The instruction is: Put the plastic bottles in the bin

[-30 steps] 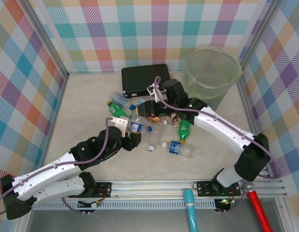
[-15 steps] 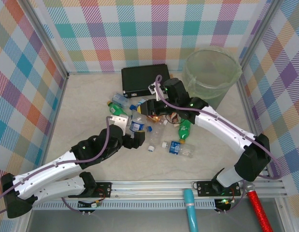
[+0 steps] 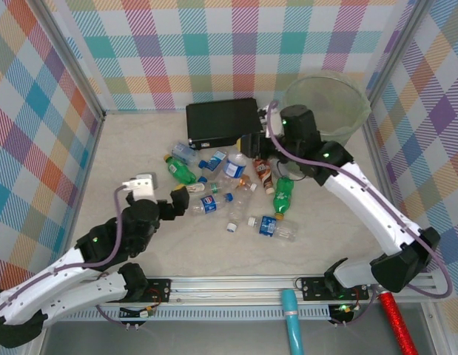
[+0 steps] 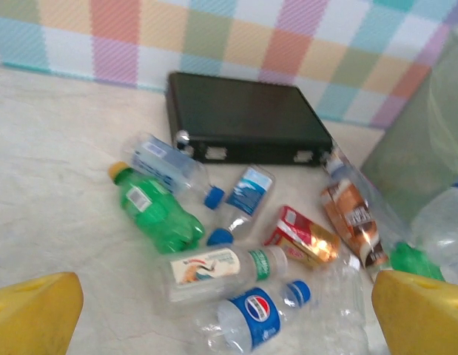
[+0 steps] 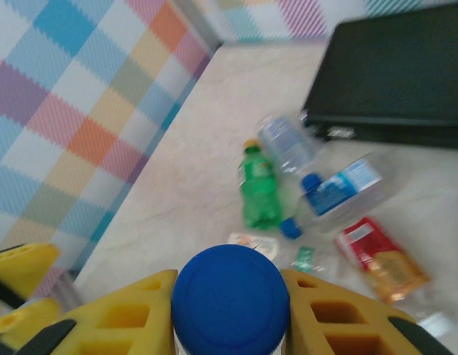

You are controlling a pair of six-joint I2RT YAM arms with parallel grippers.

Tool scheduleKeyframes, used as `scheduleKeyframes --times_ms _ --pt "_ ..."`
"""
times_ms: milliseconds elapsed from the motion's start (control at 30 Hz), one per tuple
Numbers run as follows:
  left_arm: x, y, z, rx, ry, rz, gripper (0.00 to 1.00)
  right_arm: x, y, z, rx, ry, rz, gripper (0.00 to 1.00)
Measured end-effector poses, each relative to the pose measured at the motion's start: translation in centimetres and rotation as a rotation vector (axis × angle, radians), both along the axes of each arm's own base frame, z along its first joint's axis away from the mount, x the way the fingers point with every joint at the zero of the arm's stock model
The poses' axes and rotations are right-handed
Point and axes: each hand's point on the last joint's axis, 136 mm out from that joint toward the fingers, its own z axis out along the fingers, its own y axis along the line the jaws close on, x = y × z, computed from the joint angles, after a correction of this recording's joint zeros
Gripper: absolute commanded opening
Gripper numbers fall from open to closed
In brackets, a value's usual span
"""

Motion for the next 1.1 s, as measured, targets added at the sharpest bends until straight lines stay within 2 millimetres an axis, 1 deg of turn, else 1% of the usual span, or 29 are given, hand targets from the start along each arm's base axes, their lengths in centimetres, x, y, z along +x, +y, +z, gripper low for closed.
scheduleKeyframes --times_ms 133,200,300,433,500,567,600,667,700,800,867,967,1033,1067,1100 --pt "-0.7 2.5 1.1 -0.042 -0.043 0.063 1.00 2.0 -4.4 3.5 -0.059 -0.128 -0.155 0.29" --pt "-1.0 3.2 1.2 -0.045 -0.049 0.082 1.00 3.0 -6.8 5.4 -0.096 -0.200 -0.245 0.29" --pt "-1.1 3.7 0.9 -0.031 -0.045 0.095 1.00 4.4 -10.1 8.0 -0.155 -0.296 -0.368 0.28" --pt "-1.2 4.0 0.7 -0.017 -0.038 0.105 1.00 5.7 -13.6 10.4 -0.249 -0.413 -0.505 0.29" --pt "-1.2 4.1 0.6 -0.014 -0.036 0.109 1.00 6.6 -15.1 11.3 -0.303 -0.470 -0.570 0.30" --pt "-1.2 4.1 0.6 -0.016 -0.036 0.110 1.00 7.8 -16.3 11.7 -0.345 -0.508 -0.625 0.29" --pt "-1.2 4.1 0.5 -0.015 -0.034 0.110 1.00 8.5 -17.0 11.7 -0.366 -0.518 -0.649 0.29" --pt "-1.2 4.1 0.5 -0.012 -0.032 0.110 1.00 10.2 -18.1 11.0 -0.404 -0.513 -0.688 0.30" --pt "-1.2 4.1 0.4 -0.008 -0.030 0.110 1.00 11.1 -18.7 10.4 -0.421 -0.503 -0.705 0.31" --pt "-1.3 4.2 0.2 0.005 -0.023 0.110 1.00 13.8 -19.7 8.2 -0.469 -0.456 -0.724 0.30" --pt "-1.3 4.2 0.1 0.005 -0.022 0.110 1.00 15.3 -20.1 6.5 -0.495 -0.421 -0.728 0.30" --pt "-1.3 4.3 0.0 0.008 -0.018 0.110 1.00 17.2 -19.8 4.1 -0.516 -0.372 -0.710 0.30" --pt "-1.4 4.4 -0.2 0.019 -0.010 0.109 1.00 18.1 -19.4 2.3 -0.526 -0.336 -0.688 0.34" --pt "-1.4 4.3 -0.3 0.022 -0.008 0.107 1.00 18.4 -19.2 1.6 -0.529 -0.319 -0.681 0.39" --pt "-1.4 4.3 -0.3 0.022 -0.006 0.103 1.00 18.7 -19.0 0.8 -0.531 -0.299 -0.672 0.49"
